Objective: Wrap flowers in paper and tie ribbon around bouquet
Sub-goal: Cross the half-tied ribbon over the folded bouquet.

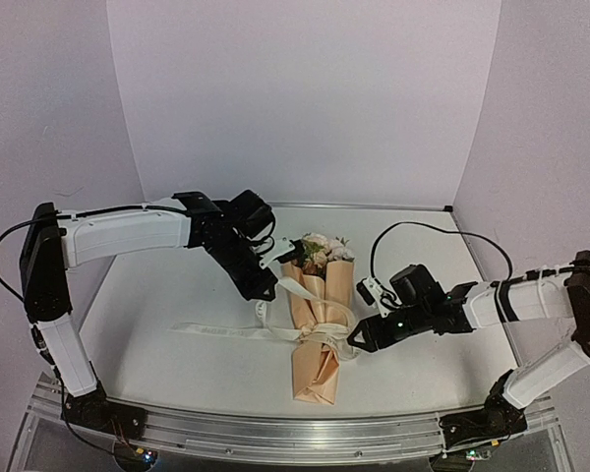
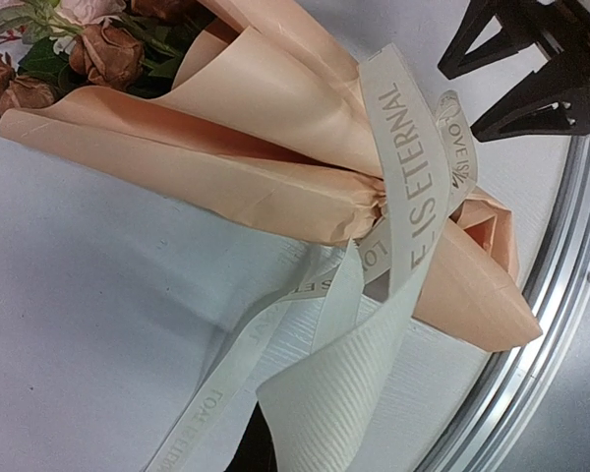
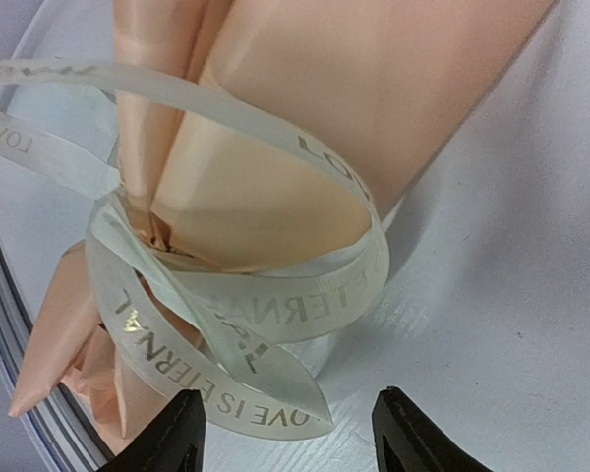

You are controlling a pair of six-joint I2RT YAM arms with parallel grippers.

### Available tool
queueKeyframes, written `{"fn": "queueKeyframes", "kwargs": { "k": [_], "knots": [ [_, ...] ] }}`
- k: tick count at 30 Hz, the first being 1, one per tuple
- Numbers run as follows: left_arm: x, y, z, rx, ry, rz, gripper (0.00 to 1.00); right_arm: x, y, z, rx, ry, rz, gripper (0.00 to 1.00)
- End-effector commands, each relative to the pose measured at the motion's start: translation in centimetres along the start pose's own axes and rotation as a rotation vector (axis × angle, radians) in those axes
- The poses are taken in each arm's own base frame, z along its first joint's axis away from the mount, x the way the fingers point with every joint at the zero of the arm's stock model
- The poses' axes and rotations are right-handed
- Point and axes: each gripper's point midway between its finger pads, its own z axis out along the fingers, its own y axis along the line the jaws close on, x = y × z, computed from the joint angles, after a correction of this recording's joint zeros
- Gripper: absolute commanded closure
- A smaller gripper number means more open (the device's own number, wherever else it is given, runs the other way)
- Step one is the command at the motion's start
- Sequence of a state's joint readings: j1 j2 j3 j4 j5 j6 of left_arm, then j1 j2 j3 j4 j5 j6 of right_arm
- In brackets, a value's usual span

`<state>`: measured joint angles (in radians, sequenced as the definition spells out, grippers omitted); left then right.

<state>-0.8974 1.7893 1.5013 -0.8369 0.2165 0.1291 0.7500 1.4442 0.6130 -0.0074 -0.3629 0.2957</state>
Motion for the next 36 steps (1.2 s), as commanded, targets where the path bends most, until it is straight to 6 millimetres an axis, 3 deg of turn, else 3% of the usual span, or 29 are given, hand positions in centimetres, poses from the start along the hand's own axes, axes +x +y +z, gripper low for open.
{"fn": "queueKeyframes", "kwargs": {
  "k": [1,10,13,15,18,20,24,28,32,36],
  "knots": [
    [-1.0,-0.4,-1.1,0.016,-0.02,-0.009,1.0,0.5,-0.5,0.7,0.031,-0.017,0.02,0.43],
    [-0.7,-0.5,-1.0,0.02,-0.009,-0.028,1.0,3.1,-0.5,1.4,0.055,0.017,0.067,0.53],
    [-0.5,-0.7,-1.0,0.037,0.001,-0.036,1.0,3.3,-0.4,1.6,0.062,0.021,0.08,0.65],
    [-0.3,-1.0,-1.2,0.055,0.007,-0.045,1.0,2.8,-0.3,1.4,0.07,0.005,0.089,0.78],
    [0.0,-1.9,-1.5,0.113,0.013,-0.072,1.0,1.7,0.0,0.1,0.087,-0.006,0.086,0.96],
    [-0.2,-3.0,-2.0,0.192,0.007,-0.098,1.0,0.8,0.6,-1.1,0.099,0.002,0.077,1.0],
    [-1.0,-6.1,-3.0,0.393,-0.01,-0.182,1.0,-1.1,1.5,-3.5,0.133,0.019,0.057,1.0],
    [-3.9,-8.9,-4.8,0.614,-0.101,-0.283,1.0,-2.1,2.1,-4.8,0.165,0.068,0.045,1.0],
    [-5.4,-9.7,-6.0,0.712,-0.161,-0.37,1.0,-1.4,1.8,-5.1,0.183,0.094,0.086,0.99],
    [-5.6,-9.0,-6.0,0.718,-0.184,-0.472,1.0,0.2,0.5,-3.6,0.187,0.063,0.109,0.68]
  ]
}}
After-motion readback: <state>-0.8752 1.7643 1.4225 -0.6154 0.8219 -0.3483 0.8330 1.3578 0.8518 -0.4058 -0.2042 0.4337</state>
